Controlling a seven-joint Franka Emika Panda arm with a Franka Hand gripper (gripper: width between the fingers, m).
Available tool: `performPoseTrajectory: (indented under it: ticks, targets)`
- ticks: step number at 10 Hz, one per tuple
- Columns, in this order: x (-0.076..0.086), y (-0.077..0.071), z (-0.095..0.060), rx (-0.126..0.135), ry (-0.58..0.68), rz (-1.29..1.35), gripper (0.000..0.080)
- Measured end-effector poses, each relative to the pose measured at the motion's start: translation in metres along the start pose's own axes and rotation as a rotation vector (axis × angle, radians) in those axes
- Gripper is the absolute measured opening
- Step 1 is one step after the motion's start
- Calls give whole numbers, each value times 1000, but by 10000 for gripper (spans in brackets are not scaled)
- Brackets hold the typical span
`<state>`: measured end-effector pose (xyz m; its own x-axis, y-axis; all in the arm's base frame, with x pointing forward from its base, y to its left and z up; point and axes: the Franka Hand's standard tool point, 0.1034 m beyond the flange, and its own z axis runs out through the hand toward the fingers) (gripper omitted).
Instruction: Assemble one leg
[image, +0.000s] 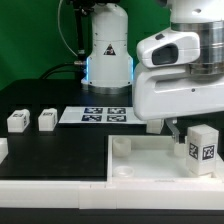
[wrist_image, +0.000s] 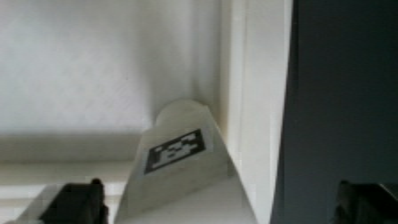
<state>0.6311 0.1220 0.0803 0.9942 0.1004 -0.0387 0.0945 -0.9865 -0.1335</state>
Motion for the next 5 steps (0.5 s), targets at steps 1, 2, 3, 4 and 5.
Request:
performPoseTrajectory:
  ticks: [1, 2, 3, 4, 5]
  targets:
    - [0, 1, 0, 0, 0, -43, 649]
    - [0, 1, 0, 2, 0, -35, 649]
    - [0, 1, 0, 2, 0, -35, 547]
    - [0, 1, 0, 2, 0, -35, 410]
    - [0, 2, 0, 1, 0, -35, 410]
